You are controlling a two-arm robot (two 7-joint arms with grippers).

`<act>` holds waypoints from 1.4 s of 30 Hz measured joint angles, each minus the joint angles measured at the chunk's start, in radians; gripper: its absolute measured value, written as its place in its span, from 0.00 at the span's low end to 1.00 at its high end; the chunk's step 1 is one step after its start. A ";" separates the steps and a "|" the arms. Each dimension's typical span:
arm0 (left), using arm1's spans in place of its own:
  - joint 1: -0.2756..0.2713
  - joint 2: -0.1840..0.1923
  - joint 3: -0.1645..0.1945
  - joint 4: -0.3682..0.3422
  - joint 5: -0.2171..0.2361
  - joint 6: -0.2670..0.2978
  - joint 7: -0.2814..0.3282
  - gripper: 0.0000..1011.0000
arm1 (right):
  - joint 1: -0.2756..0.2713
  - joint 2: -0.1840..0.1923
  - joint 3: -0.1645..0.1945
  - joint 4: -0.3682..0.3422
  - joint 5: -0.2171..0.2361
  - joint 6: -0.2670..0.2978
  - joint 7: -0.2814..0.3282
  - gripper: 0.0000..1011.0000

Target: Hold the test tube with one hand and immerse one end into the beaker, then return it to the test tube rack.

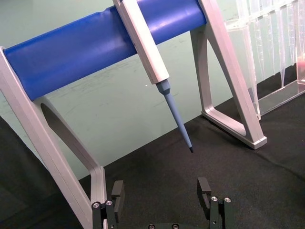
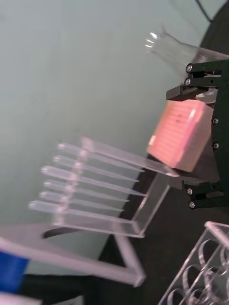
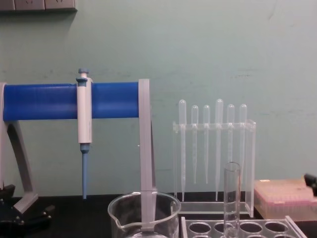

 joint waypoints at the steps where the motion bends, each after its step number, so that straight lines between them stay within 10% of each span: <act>1: 0.000 0.000 0.000 0.000 0.000 0.000 0.000 0.99 | -0.007 0.006 0.008 -0.015 0.006 0.000 0.004 0.99; 12: 0.000 0.000 0.000 0.000 0.000 0.000 0.000 0.99 | -0.131 0.109 0.117 -0.191 0.154 0.013 0.149 0.99; 20: 0.000 0.000 0.000 0.000 0.000 0.000 0.000 0.99 | -0.202 0.206 0.143 -0.256 0.254 0.004 0.371 0.99; 29: 0.000 0.000 0.000 0.000 0.000 0.000 0.000 0.99 | -0.149 0.246 0.091 -0.241 0.272 0.018 0.600 0.99; 42: 0.000 0.000 0.000 0.000 0.000 0.000 0.000 0.99 | 0.019 0.164 -0.017 -0.167 0.258 0.144 0.723 0.99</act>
